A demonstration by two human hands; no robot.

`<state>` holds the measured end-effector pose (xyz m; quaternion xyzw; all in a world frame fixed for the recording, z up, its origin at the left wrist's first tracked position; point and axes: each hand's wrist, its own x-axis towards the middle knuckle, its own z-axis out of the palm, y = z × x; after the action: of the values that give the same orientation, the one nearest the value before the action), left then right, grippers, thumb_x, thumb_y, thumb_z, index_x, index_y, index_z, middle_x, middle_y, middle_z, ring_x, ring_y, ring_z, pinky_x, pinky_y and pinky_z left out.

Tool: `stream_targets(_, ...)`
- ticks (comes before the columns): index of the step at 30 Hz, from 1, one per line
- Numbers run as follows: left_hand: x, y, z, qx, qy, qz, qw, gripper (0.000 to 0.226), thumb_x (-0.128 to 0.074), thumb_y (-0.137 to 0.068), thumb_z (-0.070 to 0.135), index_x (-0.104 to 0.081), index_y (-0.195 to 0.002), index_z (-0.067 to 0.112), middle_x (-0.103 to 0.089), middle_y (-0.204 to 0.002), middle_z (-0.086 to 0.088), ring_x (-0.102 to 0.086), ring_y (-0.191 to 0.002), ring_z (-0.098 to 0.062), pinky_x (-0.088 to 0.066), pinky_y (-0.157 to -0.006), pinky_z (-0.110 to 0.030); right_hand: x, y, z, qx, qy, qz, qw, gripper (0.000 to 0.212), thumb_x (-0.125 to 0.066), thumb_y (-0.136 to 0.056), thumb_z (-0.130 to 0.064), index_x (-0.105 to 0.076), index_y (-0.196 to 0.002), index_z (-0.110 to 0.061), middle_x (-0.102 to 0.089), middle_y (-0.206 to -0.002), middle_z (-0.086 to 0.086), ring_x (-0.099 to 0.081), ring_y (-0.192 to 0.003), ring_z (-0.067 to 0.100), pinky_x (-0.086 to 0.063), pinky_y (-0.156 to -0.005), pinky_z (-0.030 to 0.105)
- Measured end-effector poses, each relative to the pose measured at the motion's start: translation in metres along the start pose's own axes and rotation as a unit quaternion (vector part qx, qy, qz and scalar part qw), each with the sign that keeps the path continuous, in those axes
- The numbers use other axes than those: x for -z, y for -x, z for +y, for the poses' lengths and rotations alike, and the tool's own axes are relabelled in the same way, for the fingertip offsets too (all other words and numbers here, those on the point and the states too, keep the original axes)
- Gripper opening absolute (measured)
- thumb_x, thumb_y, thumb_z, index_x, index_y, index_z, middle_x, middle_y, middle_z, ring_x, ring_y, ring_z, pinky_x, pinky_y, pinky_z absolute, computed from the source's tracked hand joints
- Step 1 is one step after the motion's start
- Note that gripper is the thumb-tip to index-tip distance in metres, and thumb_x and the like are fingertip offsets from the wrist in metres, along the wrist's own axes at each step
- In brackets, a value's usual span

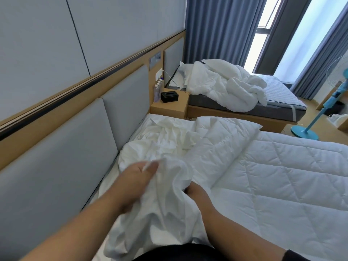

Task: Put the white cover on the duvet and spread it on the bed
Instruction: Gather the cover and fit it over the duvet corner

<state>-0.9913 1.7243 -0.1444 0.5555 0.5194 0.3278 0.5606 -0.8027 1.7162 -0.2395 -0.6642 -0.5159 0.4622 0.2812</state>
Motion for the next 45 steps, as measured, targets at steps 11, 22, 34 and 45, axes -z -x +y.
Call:
stream_targets(11,0.016,0.070,-0.009,0.150,0.056,-0.041,0.986,0.032,-0.076,-0.079,0.045,-0.078,-0.078,0.012,-0.076,-0.085,-0.002,-0.073,-0.083,-0.017,-0.055,-0.085,-0.034,0.036,-0.032,-0.024,0.105,0.118,0.140,0.978,0.007,-0.061,-0.096,-0.027,-0.055,-0.095,-0.025,-0.054,-0.085,-0.020,-0.054,-0.080,0.002,-0.035,-0.063,0.011)
stream_targets(22,0.024,0.004,-0.058,0.077,-0.197,0.030,0.977,0.023,-0.064,-0.095,0.025,-0.055,-0.108,0.042,-0.061,-0.107,0.032,-0.055,-0.093,0.016,-0.042,-0.069,-0.003,0.015,-0.010,-0.033,0.055,-0.041,0.032,0.997,0.021,-0.056,-0.092,-0.014,-0.073,-0.082,-0.020,-0.073,-0.079,0.005,-0.065,-0.069,0.018,-0.056,-0.072,0.039)
stream_targets(34,-0.007,-0.056,-0.085,0.069,-0.099,0.153,0.981,0.026,-0.047,-0.102,0.012,-0.050,-0.082,0.029,-0.057,-0.081,0.005,-0.058,-0.084,-0.022,-0.044,-0.060,-0.011,0.052,0.054,-0.067,0.131,-0.265,0.176,0.939,0.036,-0.046,-0.106,-0.027,-0.067,-0.087,-0.005,-0.067,-0.083,0.012,-0.063,-0.074,0.013,-0.053,-0.070,0.032)
stream_targets(45,-0.011,-0.046,-0.066,0.033,0.025,-0.011,0.999,0.034,-0.041,-0.105,0.045,-0.071,-0.105,0.027,-0.077,-0.098,0.008,-0.072,-0.090,-0.009,-0.052,-0.073,-0.022,0.030,0.047,0.025,-0.116,-0.291,-0.021,0.949,0.016,-0.056,-0.098,-0.018,-0.065,-0.091,-0.007,-0.060,-0.073,0.006,-0.053,-0.062,0.017,-0.044,-0.058,0.030)
